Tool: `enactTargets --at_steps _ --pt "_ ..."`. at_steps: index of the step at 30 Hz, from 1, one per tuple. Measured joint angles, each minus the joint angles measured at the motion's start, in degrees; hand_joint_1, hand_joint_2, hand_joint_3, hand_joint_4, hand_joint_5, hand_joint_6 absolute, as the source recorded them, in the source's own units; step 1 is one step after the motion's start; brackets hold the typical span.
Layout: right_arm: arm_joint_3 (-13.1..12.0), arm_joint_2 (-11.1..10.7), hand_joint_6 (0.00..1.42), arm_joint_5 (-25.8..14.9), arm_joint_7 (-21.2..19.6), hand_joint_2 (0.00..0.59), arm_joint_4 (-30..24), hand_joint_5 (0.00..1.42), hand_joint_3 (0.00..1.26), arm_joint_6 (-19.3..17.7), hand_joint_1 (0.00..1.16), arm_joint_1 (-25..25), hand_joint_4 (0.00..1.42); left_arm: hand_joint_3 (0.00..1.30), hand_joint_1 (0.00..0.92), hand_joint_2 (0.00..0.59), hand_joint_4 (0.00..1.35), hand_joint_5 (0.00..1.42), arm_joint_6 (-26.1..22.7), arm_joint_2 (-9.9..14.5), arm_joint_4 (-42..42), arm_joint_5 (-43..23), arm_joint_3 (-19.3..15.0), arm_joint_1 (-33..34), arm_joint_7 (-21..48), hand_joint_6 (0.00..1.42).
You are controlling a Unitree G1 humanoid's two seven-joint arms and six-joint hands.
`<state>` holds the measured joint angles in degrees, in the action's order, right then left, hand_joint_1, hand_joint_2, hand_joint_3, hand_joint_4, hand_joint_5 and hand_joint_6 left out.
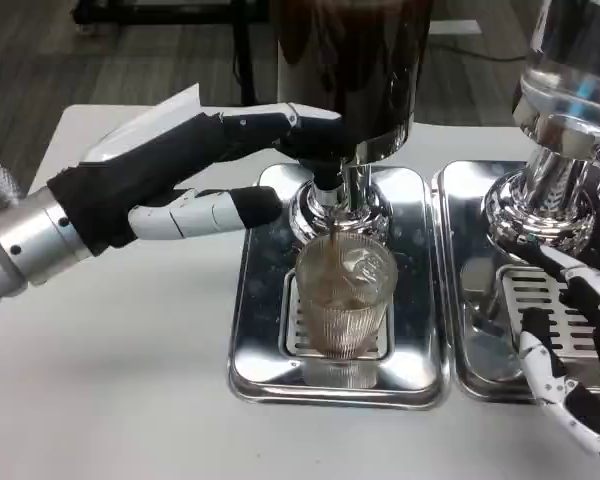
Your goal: Grasp the cup under the faucet to collect the drink, then remove the cup.
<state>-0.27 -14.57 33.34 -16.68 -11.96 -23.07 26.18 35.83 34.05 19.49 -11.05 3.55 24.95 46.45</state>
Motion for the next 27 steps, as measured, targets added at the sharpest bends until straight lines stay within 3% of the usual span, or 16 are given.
enactTargets --at_steps 27 --pt "-0.90 -0.18 0.34 -1.11 1.27 0.530 -0.52 0.23 0.27 0.00 0.49 -0.09 0.25 0.26 0.000 0.078 0.26 0.30 -0.27 0.98 -2.79 -1.79 1.19 -2.29 1.50 0.25"
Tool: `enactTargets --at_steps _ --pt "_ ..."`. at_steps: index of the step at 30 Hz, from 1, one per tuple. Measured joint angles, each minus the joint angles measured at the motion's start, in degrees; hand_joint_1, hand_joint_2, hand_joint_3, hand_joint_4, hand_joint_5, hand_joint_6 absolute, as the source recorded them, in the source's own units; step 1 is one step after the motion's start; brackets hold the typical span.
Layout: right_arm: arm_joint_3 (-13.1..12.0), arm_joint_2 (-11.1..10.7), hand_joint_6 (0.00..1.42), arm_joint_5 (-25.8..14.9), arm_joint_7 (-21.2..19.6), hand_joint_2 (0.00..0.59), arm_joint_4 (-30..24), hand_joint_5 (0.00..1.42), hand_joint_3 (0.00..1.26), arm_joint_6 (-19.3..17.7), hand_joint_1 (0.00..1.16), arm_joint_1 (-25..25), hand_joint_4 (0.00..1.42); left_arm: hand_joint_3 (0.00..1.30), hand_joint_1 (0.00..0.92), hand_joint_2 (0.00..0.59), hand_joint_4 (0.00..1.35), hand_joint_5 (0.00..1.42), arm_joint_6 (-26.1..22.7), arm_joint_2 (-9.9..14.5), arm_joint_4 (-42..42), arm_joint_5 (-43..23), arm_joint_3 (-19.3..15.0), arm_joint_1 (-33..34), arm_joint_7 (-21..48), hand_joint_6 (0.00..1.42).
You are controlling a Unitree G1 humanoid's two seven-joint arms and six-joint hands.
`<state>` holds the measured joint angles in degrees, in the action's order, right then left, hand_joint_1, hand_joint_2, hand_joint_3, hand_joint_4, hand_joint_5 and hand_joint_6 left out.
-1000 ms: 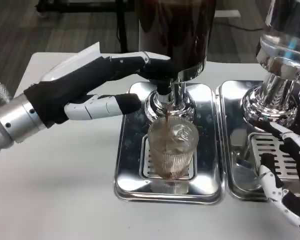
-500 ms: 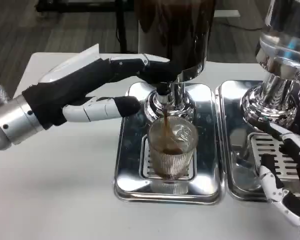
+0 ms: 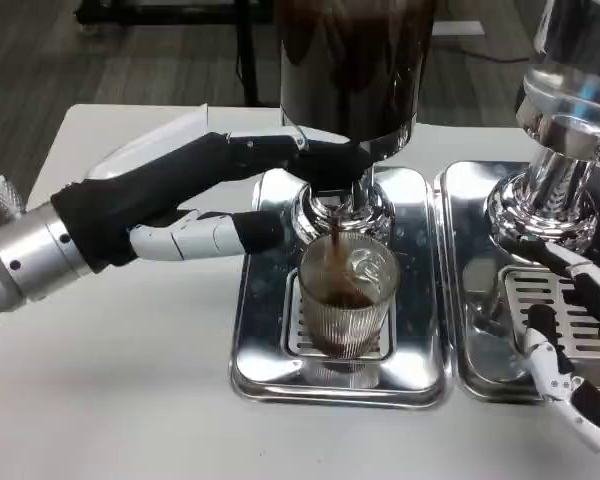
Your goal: Grasp the cup under the faucet to collect the drink, then remove the cup.
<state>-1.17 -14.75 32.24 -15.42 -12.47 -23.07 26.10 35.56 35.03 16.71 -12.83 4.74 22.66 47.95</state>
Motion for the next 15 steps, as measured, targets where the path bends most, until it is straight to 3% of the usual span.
enactTargets --at_steps 1,2,3,5,7,15 --pt "0.00 0.00 0.34 -0.04 0.02 0.530 0.00 0.23 0.27 0.00 0.49 0.00 0.25 0.26 0.000 0.078 0.26 0.30 0.00 0.00 0.00 0.00 0.00 0.00 0.00 0.25" --pt "0.00 0.00 0.36 -0.08 0.07 0.437 0.00 0.23 0.24 0.00 0.47 -0.02 0.23 0.26 0.000 0.078 0.26 0.30 0.00 0.00 0.00 -0.01 -0.02 0.00 0.00 0.25" --pt "0.00 0.00 0.37 -0.19 0.15 0.401 0.00 0.24 0.22 0.00 0.46 -0.02 0.23 0.26 0.000 0.078 0.26 0.30 0.00 0.00 0.00 -0.01 -0.03 0.00 0.00 0.25" --pt "0.05 0.01 0.38 -2.98 2.12 0.384 0.03 0.25 0.22 0.00 0.45 -0.35 0.22 0.26 0.000 0.078 0.26 0.30 0.00 0.01 0.03 0.00 -0.13 0.00 0.00 0.25" --pt "0.17 0.01 0.38 -5.78 4.10 0.296 0.15 0.25 0.13 0.00 0.42 -0.90 0.17 0.26 0.000 0.078 0.26 0.30 0.00 0.02 0.05 0.00 -0.20 0.00 0.00 0.25" --pt "0.46 0.22 0.35 -11.52 8.52 0.244 0.99 0.20 0.04 0.03 0.39 -2.55 0.09 0.26 0.000 0.078 0.26 0.30 0.00 0.02 0.04 0.00 -0.26 -0.01 0.00 0.25"
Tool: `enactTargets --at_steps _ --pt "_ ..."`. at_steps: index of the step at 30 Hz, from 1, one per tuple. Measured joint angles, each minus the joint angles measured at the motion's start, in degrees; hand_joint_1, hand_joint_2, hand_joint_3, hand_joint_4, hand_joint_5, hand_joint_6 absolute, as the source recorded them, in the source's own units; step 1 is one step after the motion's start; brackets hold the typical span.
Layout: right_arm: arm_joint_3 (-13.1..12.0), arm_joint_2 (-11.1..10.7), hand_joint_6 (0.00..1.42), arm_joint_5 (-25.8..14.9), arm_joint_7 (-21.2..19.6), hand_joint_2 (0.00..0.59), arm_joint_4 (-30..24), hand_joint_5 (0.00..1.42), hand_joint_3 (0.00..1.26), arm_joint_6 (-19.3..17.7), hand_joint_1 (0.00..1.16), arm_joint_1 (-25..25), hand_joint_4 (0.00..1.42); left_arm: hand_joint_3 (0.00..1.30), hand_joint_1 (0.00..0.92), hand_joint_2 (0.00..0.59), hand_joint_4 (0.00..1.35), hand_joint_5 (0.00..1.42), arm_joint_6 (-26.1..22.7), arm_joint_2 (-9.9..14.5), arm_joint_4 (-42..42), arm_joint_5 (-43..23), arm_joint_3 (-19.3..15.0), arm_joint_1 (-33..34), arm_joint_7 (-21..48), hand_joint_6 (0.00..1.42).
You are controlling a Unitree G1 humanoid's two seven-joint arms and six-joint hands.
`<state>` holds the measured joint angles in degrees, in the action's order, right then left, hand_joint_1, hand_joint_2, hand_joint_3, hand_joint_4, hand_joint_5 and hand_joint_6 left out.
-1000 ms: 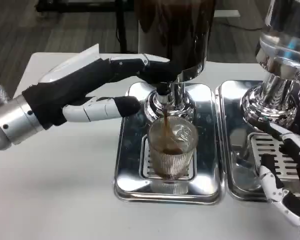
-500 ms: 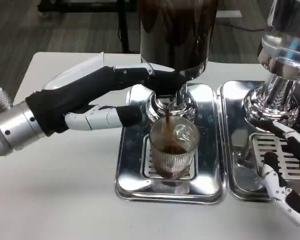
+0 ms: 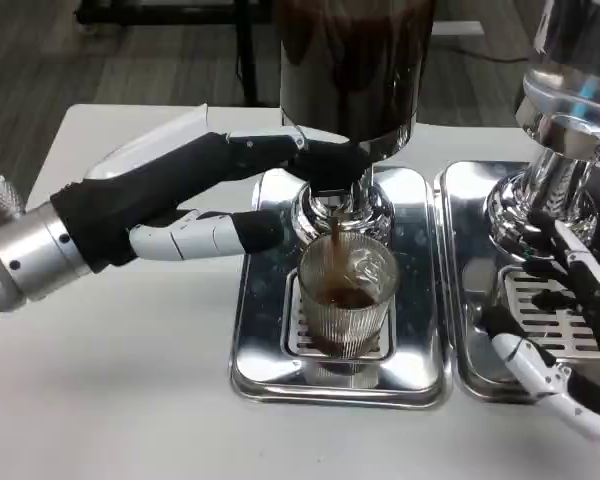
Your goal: Grasp the cup under the faucet to collect the drink, then remove the cup.
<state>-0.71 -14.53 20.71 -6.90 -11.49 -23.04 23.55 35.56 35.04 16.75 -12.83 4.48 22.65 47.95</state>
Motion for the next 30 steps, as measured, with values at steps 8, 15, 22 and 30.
enactTargets --at_steps 8,15,22,30 --pt "1.57 0.15 0.27 -3.32 6.22 0.213 0.34 0.08 0.00 3.01 0.43 -2.42 0.00 0.26 0.000 0.080 0.26 0.30 -0.02 0.00 -0.03 0.01 -0.03 -0.02 0.00 0.25" --pt "3.44 0.85 0.25 -4.00 8.69 0.211 2.31 0.06 0.00 5.44 0.43 -5.25 0.00 0.26 0.000 0.082 0.26 0.30 -0.02 0.03 -0.04 0.02 -0.07 -0.03 0.00 0.25" --pt "5.50 1.75 0.22 -4.66 10.24 0.205 4.54 0.01 0.00 7.80 0.45 -8.74 0.00 0.26 0.000 0.082 0.26 0.30 -0.02 0.04 -0.04 0.02 -0.06 -0.02 0.00 0.25" --pt "7.76 2.55 0.17 -5.37 12.33 0.196 7.99 0.00 0.00 8.78 0.47 -11.94 0.00 0.26 0.000 0.084 0.26 0.30 -0.01 0.08 -0.03 0.15 -0.12 -0.02 0.00 0.25"
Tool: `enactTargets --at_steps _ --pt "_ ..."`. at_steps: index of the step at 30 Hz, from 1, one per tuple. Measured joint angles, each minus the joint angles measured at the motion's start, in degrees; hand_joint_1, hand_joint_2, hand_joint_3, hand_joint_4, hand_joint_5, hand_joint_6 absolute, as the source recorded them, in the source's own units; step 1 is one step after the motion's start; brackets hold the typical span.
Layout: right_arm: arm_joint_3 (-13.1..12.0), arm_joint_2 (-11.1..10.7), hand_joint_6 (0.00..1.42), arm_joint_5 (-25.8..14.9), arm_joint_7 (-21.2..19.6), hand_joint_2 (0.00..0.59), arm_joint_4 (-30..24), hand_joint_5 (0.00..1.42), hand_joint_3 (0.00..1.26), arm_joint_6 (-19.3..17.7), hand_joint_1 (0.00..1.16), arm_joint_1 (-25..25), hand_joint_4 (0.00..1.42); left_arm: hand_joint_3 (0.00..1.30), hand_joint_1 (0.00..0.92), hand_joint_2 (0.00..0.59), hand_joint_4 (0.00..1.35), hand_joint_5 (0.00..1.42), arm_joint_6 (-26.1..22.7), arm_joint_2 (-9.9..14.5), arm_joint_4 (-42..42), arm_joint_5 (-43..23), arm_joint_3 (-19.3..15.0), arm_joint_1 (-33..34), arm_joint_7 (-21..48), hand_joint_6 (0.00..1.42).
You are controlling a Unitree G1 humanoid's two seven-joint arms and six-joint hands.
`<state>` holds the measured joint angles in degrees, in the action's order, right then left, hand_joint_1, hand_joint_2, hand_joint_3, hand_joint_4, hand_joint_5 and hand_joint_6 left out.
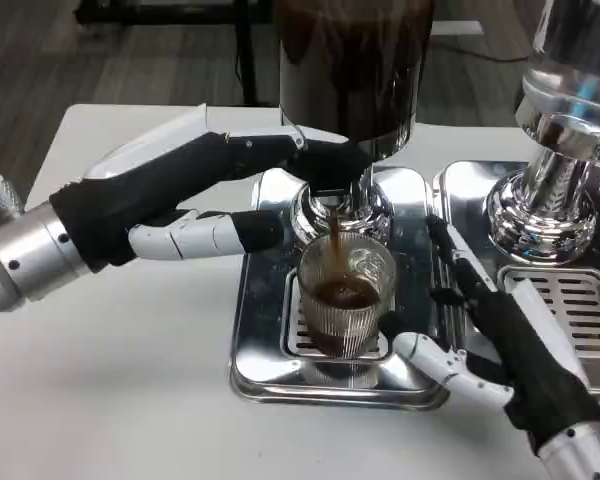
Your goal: Grasp the cup under the faucet to collect the drink, then remove the cup.
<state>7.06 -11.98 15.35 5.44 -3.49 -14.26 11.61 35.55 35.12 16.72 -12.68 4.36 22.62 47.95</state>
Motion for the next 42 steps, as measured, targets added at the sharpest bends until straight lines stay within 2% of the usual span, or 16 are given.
enactTargets --at_steps 15,28,35,42 --pt "2.71 0.76 0.17 -1.01 1.21 0.186 5.80 0.00 0.00 0.17 0.47 -4.53 0.00 0.26 0.000 0.088 0.26 0.30 0.07 0.09 0.01 0.13 -0.06 -0.06 0.00 0.25" --pt "2.97 2.54 0.18 -0.76 0.73 0.186 10.08 0.00 0.00 0.68 0.50 -7.70 0.00 0.27 0.000 0.098 0.26 0.30 0.09 0.23 -0.13 0.23 -0.51 -0.34 -0.01 0.25" --pt "3.60 2.86 0.18 -0.50 0.43 0.187 11.74 0.00 0.00 0.70 0.51 -9.70 0.00 0.27 0.000 0.100 0.26 0.30 0.30 0.15 -0.13 0.31 -2.33 -1.29 -2.23 0.28" --pt "4.24 2.84 0.17 -0.50 0.44 0.186 12.64 0.00 0.00 0.82 0.51 -10.44 0.00 0.28 0.000 0.101 0.26 0.30 0.16 -0.21 1.21 1.57 -6.34 -2.19 -6.20 0.29"
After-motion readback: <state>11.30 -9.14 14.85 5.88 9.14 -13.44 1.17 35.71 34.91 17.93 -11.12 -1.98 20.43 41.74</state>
